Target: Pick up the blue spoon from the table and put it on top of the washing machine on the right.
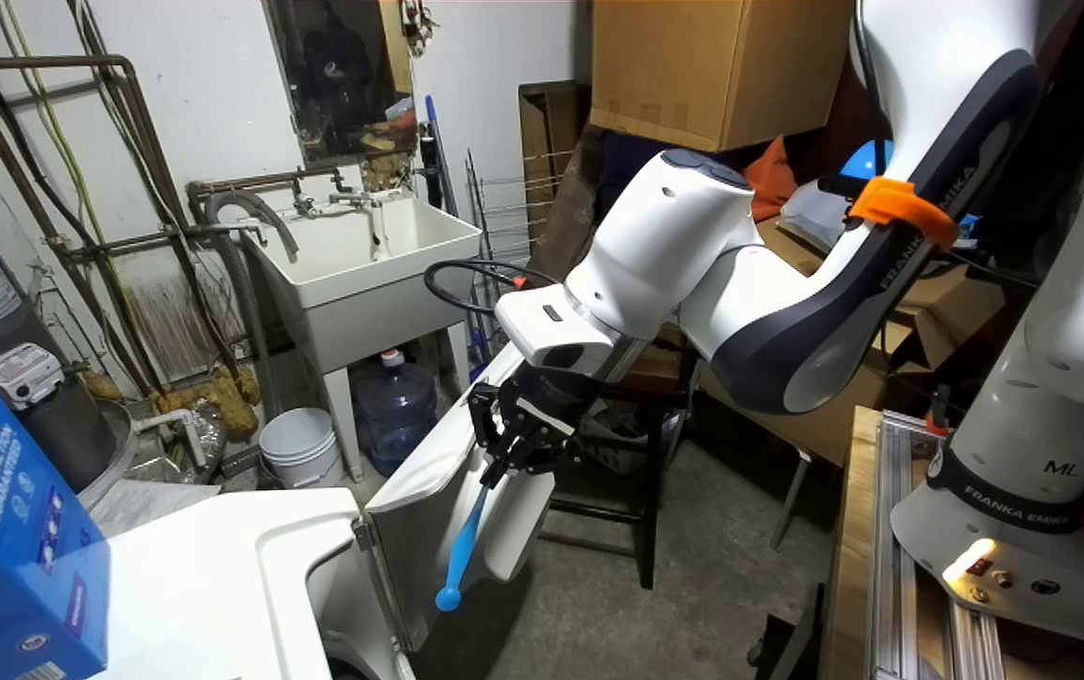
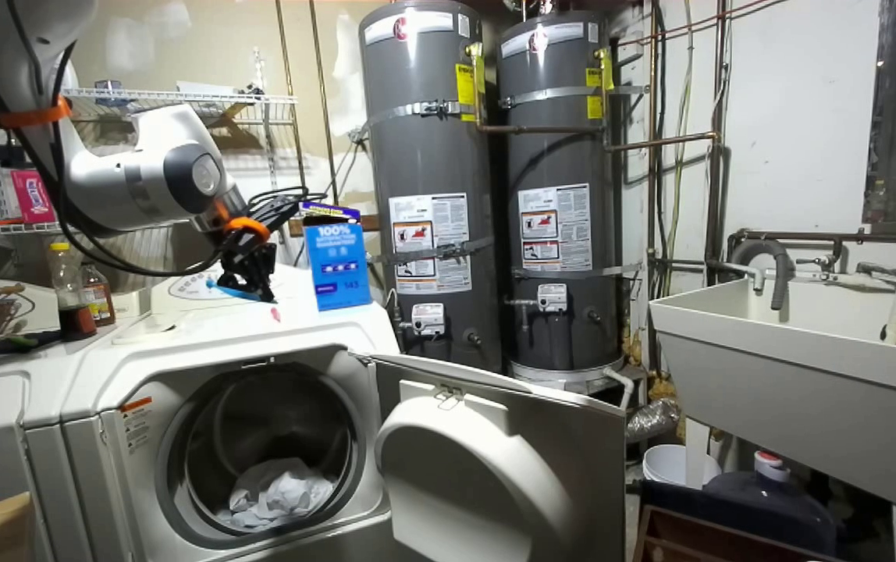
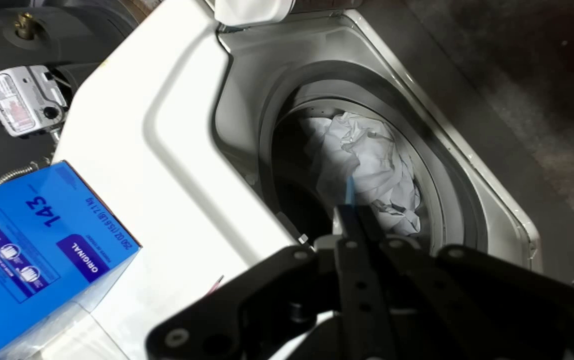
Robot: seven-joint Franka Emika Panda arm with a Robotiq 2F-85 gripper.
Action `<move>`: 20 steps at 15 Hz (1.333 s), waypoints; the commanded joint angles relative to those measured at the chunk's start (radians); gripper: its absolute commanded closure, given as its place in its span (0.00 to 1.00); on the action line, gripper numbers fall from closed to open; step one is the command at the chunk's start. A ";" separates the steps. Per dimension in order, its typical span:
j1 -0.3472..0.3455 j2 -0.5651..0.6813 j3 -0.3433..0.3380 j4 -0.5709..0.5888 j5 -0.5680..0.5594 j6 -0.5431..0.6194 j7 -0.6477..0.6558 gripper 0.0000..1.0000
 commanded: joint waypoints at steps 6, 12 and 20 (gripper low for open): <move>0.005 -0.085 -0.028 -0.017 0.020 -0.015 0.099 0.99; 0.047 -0.176 -0.155 -0.022 -0.027 -0.066 0.310 0.99; 0.271 -0.013 -0.302 0.123 0.147 -0.143 0.223 0.99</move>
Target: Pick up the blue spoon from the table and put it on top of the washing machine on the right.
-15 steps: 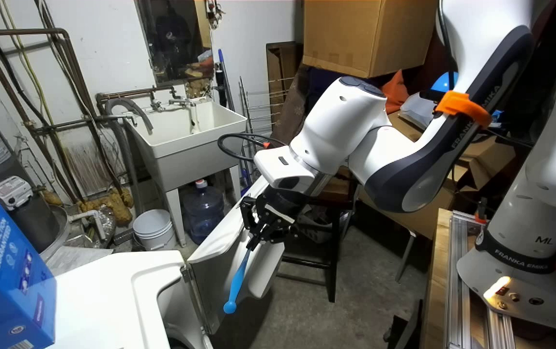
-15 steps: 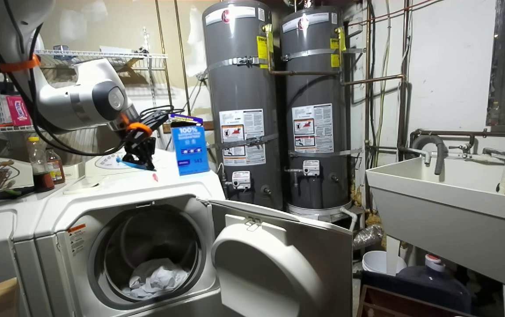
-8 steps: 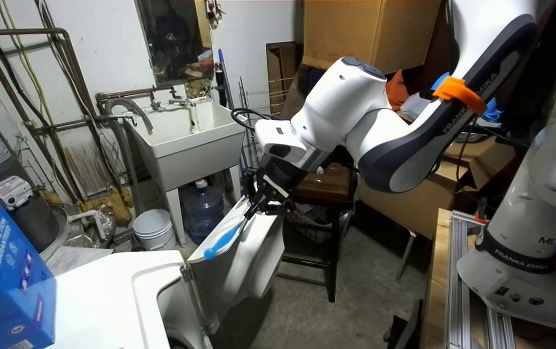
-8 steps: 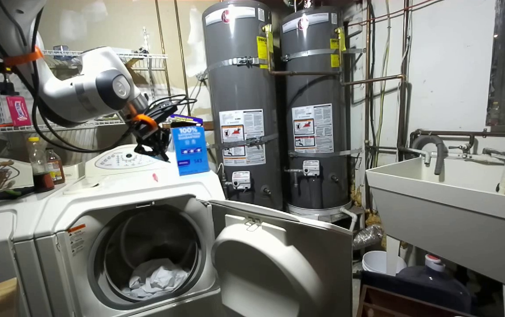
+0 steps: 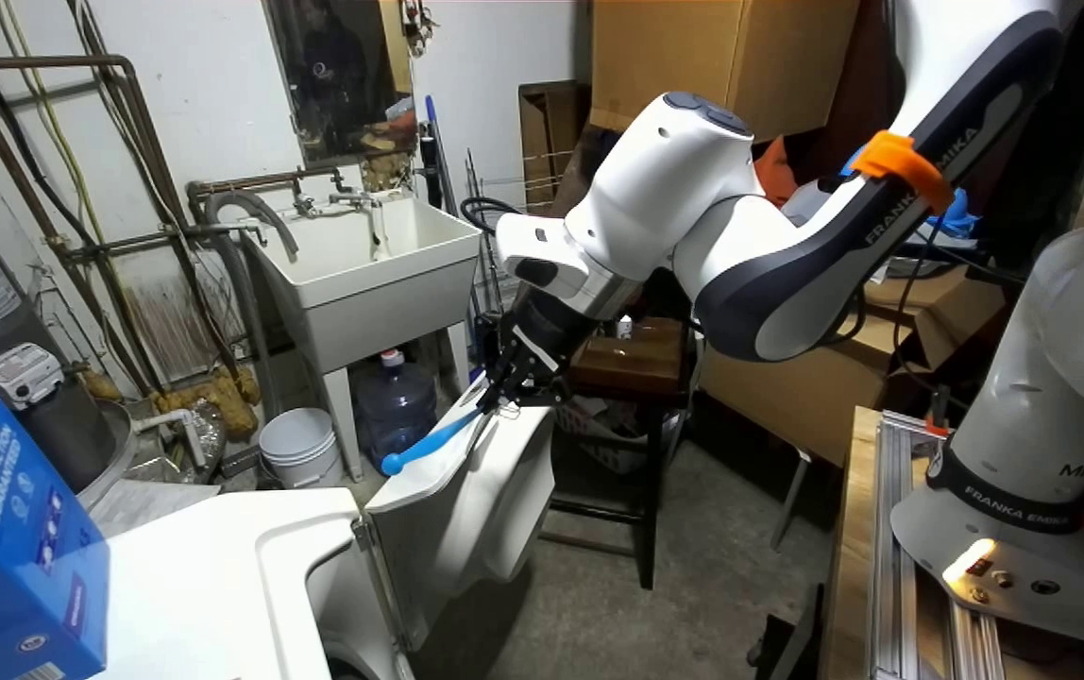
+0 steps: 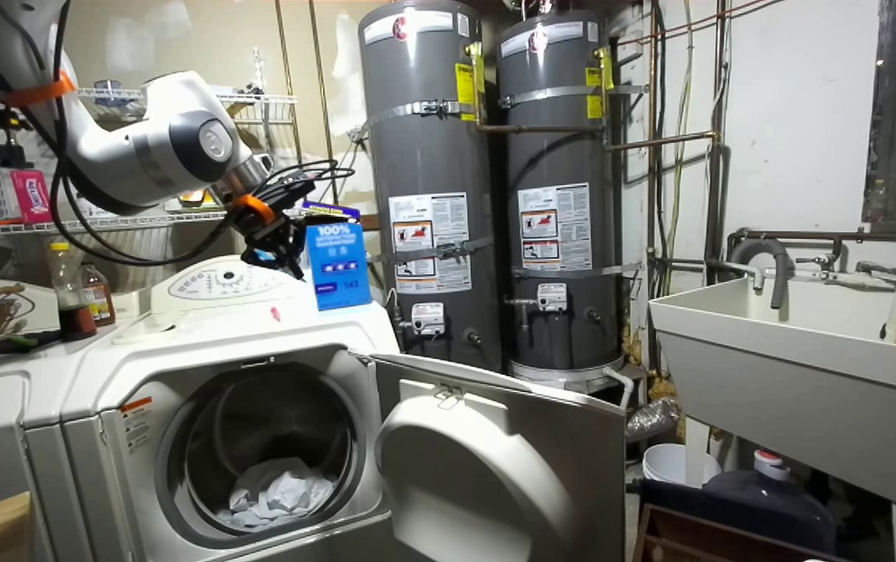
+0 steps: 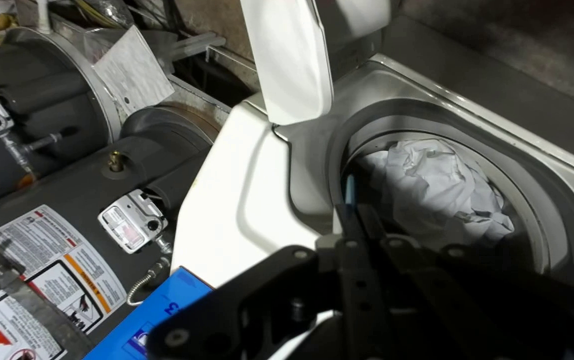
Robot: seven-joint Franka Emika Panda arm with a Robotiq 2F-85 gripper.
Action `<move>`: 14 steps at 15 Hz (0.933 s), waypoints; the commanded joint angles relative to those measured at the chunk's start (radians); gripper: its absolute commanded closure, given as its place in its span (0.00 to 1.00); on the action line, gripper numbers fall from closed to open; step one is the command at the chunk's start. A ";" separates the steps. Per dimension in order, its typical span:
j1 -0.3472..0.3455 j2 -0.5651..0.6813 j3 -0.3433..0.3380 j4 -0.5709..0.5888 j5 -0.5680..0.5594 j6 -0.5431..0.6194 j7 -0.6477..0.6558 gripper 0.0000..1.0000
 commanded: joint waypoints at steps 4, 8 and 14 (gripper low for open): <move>0.060 0.129 0.042 0.299 0.305 -0.314 -0.162 0.99; 0.154 0.160 -0.027 0.491 0.355 -0.556 -0.190 0.99; 0.212 0.142 -0.082 0.493 0.350 -0.559 -0.180 0.97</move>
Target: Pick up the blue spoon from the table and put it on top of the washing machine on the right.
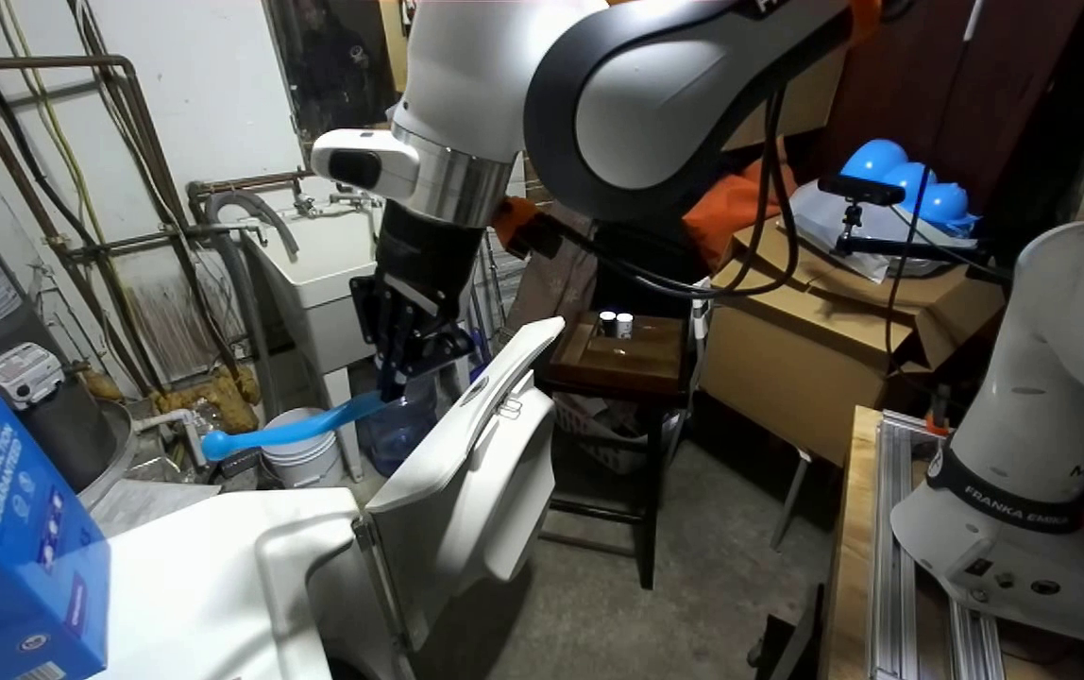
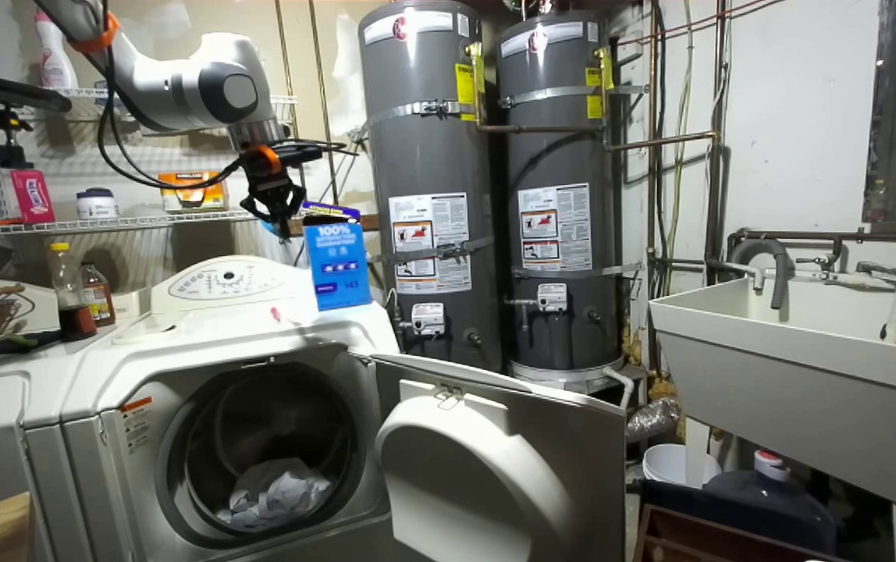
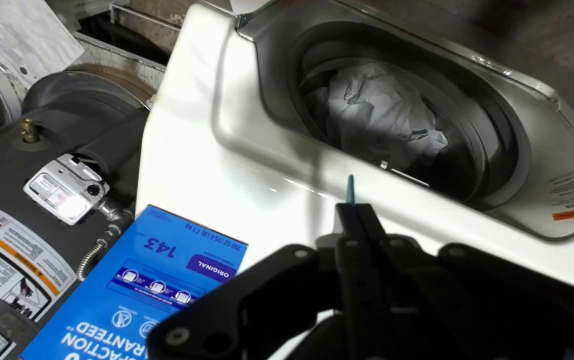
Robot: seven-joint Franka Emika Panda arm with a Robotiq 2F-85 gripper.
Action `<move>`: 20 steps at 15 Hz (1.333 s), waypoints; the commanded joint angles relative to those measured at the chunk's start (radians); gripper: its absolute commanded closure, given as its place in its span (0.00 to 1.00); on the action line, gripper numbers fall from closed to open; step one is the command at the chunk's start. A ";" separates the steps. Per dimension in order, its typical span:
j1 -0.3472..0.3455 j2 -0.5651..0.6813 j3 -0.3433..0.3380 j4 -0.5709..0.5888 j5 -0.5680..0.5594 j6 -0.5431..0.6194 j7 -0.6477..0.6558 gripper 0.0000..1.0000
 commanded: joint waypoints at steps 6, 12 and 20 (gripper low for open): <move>0.143 0.155 -0.089 0.183 -0.131 -0.131 0.126 0.99; 0.288 0.403 -0.069 0.491 -0.125 -0.371 0.147 0.99; 0.312 0.427 -0.076 0.510 -0.116 -0.359 0.112 0.99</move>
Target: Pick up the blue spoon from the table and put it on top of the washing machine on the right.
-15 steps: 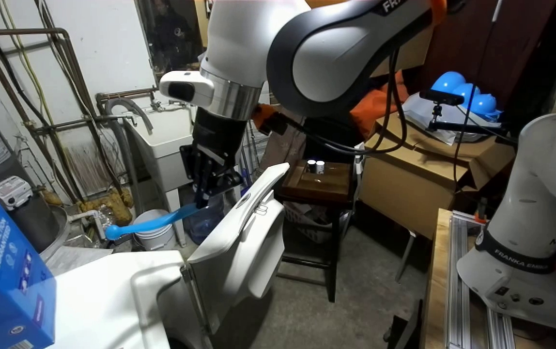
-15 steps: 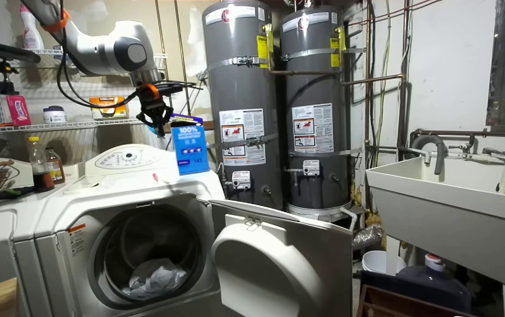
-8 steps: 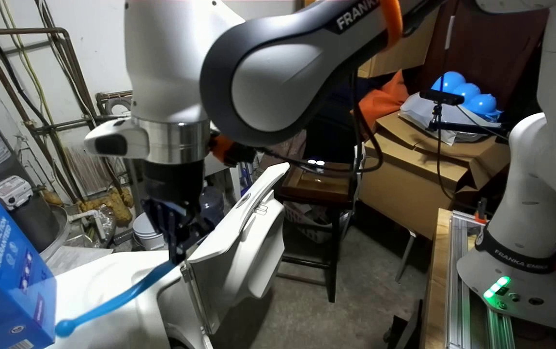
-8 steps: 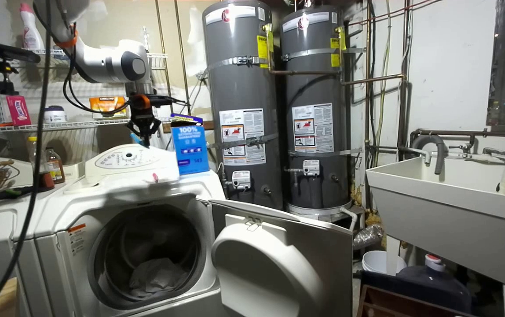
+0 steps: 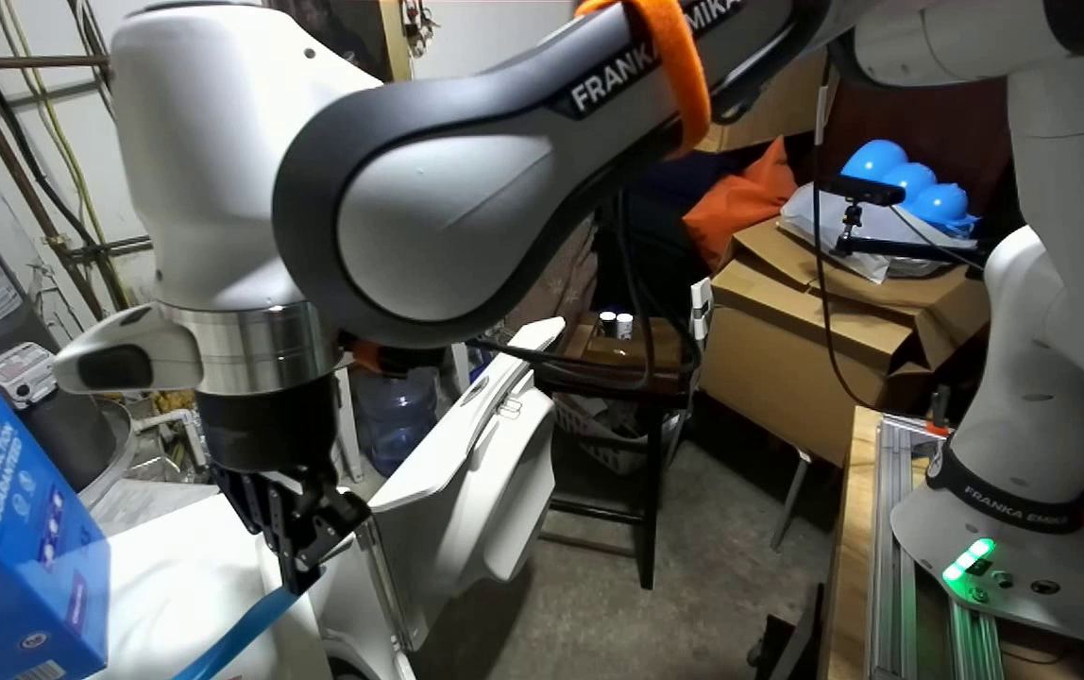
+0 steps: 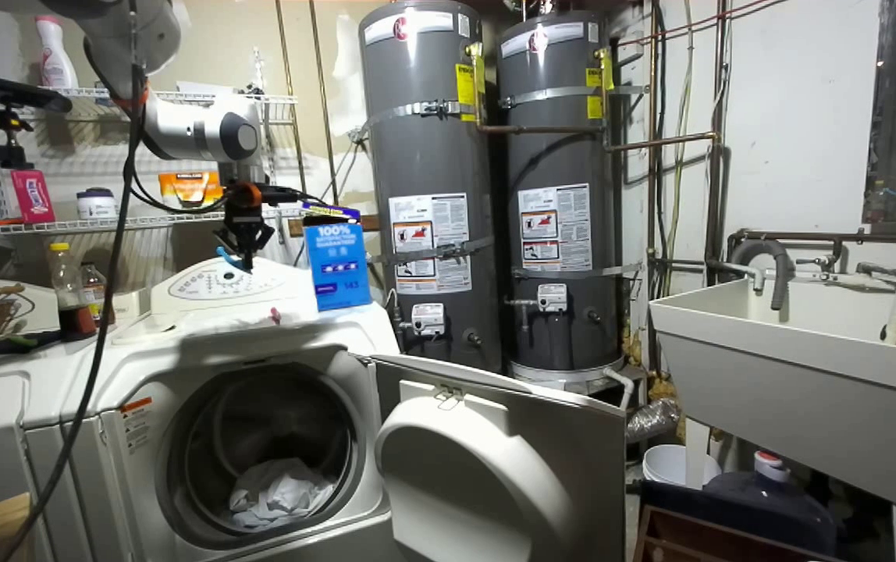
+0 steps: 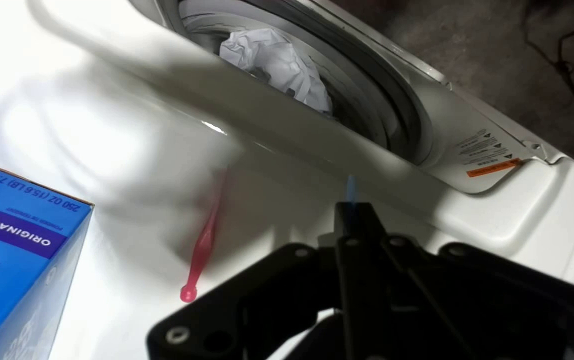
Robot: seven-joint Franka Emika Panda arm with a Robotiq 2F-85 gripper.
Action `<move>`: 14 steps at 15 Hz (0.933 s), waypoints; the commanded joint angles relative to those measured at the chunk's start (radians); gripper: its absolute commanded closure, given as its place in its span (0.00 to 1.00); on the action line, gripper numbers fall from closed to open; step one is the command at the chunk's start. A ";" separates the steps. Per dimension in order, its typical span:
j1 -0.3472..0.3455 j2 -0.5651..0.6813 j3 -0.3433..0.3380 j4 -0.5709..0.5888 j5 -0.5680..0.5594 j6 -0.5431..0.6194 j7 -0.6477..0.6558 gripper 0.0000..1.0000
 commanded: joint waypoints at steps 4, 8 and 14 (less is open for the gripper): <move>0.059 0.067 -0.025 0.091 -0.015 -0.117 0.084 0.99; 0.131 0.167 -0.032 0.230 -0.014 -0.333 0.224 0.99; 0.247 0.326 -0.095 0.464 -0.033 -0.401 0.514 0.99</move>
